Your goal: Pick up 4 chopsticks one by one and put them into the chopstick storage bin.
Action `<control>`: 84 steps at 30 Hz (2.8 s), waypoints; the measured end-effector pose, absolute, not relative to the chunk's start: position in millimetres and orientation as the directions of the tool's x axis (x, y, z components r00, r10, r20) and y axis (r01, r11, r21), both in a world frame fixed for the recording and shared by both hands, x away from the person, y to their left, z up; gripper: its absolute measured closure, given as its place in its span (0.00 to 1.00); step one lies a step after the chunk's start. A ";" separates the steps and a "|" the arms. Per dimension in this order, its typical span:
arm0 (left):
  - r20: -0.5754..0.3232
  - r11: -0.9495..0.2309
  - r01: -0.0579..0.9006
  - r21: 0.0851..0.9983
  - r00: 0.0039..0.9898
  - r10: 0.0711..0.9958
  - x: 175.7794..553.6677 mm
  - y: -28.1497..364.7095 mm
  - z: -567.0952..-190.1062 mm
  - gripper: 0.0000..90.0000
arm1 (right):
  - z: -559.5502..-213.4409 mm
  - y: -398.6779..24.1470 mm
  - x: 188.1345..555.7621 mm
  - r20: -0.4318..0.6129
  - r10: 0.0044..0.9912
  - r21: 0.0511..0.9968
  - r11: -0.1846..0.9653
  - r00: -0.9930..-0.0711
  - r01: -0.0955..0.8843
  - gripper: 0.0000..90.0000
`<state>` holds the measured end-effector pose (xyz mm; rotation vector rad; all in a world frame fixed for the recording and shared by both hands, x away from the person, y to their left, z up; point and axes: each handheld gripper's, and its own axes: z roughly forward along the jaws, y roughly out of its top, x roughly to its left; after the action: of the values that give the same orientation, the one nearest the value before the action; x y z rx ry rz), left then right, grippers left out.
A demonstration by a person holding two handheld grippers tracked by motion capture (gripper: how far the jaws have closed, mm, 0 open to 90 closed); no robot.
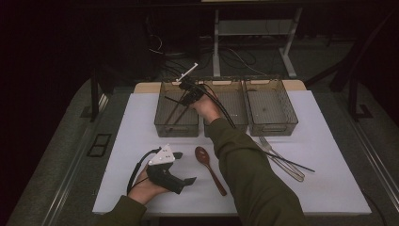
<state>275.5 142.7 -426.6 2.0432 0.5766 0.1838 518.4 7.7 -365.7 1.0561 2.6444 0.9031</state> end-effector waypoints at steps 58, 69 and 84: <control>-0.090 -0.433 0.345 0.833 0.856 0.509 276.2 152.7 -430.5 0.00 | -347.0 -119.8 439.6 0.130 0.576 0.748 0.477 -0.807 0.461 0.48; -0.102 -0.423 0.357 0.833 0.850 0.517 272.6 155.8 -433.7 0.00 | -350.8 -166.2 415.7 0.130 0.573 0.773 0.453 -0.809 0.445 0.47; -0.103 -0.420 0.360 0.833 0.847 0.521 271.7 155.1 -434.0 0.00 | -364.0 -224.4 381.3 0.136 0.580 0.787 0.428 -0.803 0.443 0.49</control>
<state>271.7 155.1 -434.0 2.0543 0.6442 0.2100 381.3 -224.4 -364.0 0.9108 2.5201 1.3165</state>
